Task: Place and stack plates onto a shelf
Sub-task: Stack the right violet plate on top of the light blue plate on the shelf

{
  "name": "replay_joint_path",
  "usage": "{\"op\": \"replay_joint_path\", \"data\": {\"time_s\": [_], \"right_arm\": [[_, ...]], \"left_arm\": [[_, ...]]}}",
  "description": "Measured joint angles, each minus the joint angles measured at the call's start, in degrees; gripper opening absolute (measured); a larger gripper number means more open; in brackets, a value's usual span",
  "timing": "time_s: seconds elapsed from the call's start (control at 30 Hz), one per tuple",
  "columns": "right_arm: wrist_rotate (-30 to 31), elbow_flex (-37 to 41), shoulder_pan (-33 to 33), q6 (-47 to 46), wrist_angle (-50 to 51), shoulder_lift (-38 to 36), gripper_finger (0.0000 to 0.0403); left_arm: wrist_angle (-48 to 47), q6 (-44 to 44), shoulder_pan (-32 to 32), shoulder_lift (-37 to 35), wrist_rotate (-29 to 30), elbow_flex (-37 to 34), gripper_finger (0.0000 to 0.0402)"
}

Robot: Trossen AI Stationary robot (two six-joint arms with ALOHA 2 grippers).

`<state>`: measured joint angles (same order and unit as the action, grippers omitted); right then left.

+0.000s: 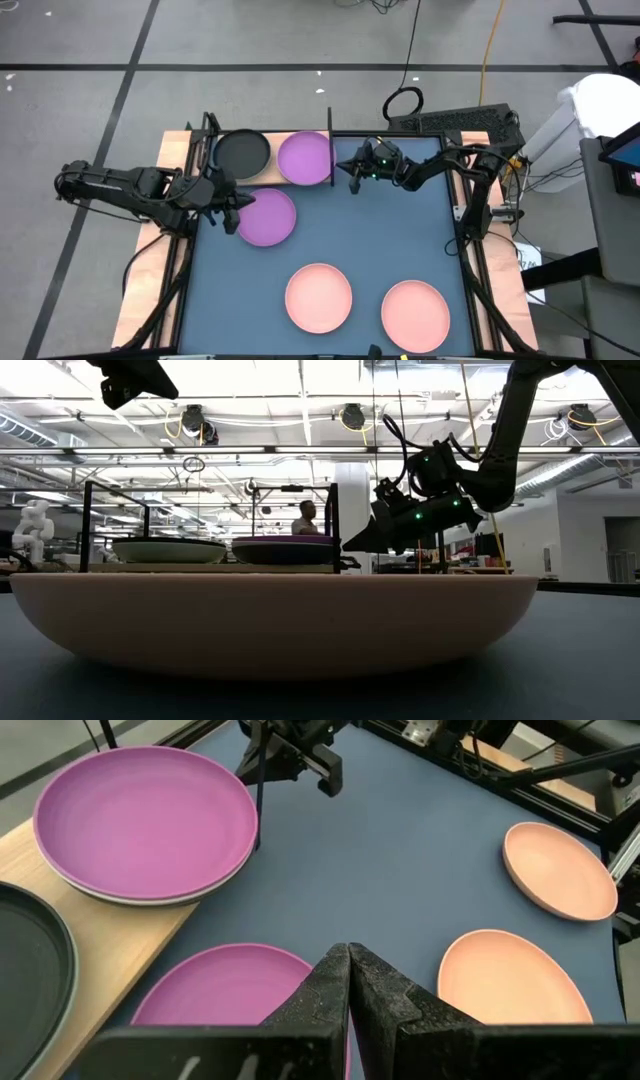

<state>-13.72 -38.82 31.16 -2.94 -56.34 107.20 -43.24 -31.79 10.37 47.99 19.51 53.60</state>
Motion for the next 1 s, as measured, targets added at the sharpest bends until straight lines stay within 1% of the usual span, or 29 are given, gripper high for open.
{"op": "replay_joint_path", "data": {"time_s": [0.6,1.0], "right_arm": [[-0.06,0.02,-0.15,0.66,-1.3,0.0,0.0],[0.16,-1.93,-0.85,0.92,-0.49,0.0,0.0]], "left_arm": [[-0.02,1.51,0.0,0.0,0.5,0.0,0.0012],[0.0,1.53,0.0,0.0,0.52,0.02,0.0012]]}}
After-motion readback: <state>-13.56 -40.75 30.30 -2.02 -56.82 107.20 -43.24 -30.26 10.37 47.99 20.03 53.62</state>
